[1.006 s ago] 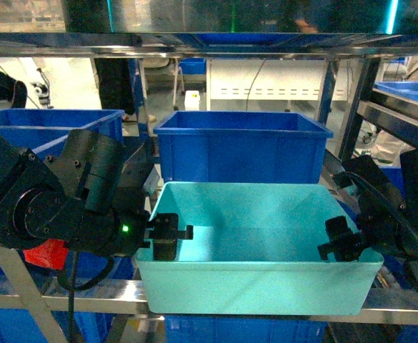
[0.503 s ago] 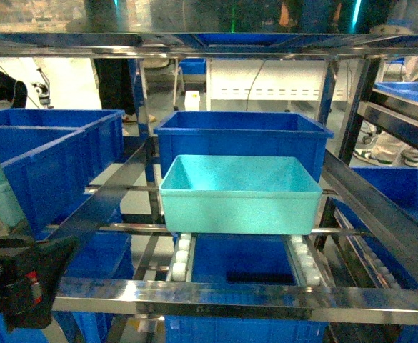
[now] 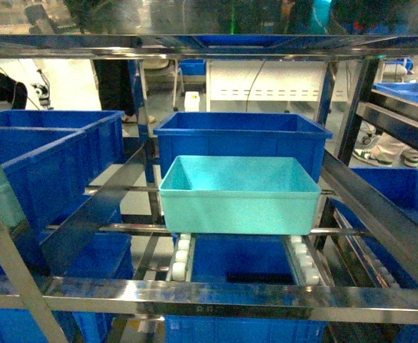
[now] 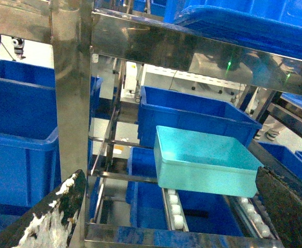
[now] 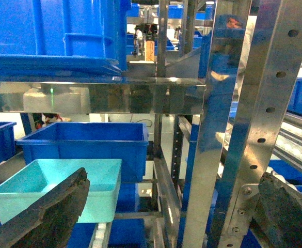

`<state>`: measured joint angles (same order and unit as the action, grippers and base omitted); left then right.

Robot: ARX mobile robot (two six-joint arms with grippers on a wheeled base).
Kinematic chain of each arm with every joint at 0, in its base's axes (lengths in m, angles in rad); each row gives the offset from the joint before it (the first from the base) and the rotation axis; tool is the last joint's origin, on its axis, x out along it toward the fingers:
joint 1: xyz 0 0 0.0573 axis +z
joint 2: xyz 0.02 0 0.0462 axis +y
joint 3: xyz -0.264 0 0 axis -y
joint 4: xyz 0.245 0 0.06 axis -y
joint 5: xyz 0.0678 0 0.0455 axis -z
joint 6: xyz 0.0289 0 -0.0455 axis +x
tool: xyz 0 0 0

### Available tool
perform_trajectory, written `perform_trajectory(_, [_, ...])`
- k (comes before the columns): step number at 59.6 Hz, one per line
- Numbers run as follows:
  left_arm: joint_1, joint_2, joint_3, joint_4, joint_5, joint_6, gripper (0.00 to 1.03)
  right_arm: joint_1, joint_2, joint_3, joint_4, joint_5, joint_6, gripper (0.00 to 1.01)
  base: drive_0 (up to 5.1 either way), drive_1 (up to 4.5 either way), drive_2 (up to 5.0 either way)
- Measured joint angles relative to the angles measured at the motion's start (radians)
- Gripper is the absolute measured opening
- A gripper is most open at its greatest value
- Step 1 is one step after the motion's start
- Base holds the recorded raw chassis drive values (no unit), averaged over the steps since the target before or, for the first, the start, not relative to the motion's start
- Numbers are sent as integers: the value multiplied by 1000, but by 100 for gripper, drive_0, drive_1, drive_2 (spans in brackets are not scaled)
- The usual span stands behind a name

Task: Organize blue bins on left shelf correctly

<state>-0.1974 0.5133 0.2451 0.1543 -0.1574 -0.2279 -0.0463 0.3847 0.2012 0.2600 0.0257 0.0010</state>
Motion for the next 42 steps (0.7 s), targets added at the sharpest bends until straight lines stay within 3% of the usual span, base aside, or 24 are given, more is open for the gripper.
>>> perform_trajectory(1, [-2, 2, -5, 24, -9, 10, 97, 4, 0, 5, -26, -6, 0, 97, 0, 0, 0])
perform_trajectory(4, [8, -13, -57, 148, -23, 89, 82, 42, -14, 9, -109, -20, -1, 83, 0, 0, 0])
perform_trajectory(7, [42, -53, -103, 151, -1, 163, 66, 46, -43, -21, -102, -30, -1, 66, 0, 0, 0])
perform_trajectory(16, [87, -117, -134, 135, 45, 203, 37, 46, -92, -68, -100, -27, -1, 37, 0, 0, 0])
perform_trajectory(20, [183, -154, -157, 114, 146, 211, 21, 46, -114, -92, -106, -27, -1, 20, 0, 0, 0])
perform_trajectory(25, [203, -184, -173, 98, 147, 211, 2, 46, -141, -108, -109, -26, -2, 2, 0, 0, 0])
perform_trajectory(35, [196, -257, -198, 55, 157, 213, 2, 46, -195, -144, -132, -26, -2, 2, 0, 0, 0])
perform_trajectory(38, [196, -278, -205, 41, 157, 213, 2, 46, -293, -151, -258, -26, -2, 2, 0, 0, 0])
perform_trajectory(42, [196, -312, -230, 36, 158, 214, 2, 46, -349, -158, -259, -26, -2, 2, 0, 0, 0])
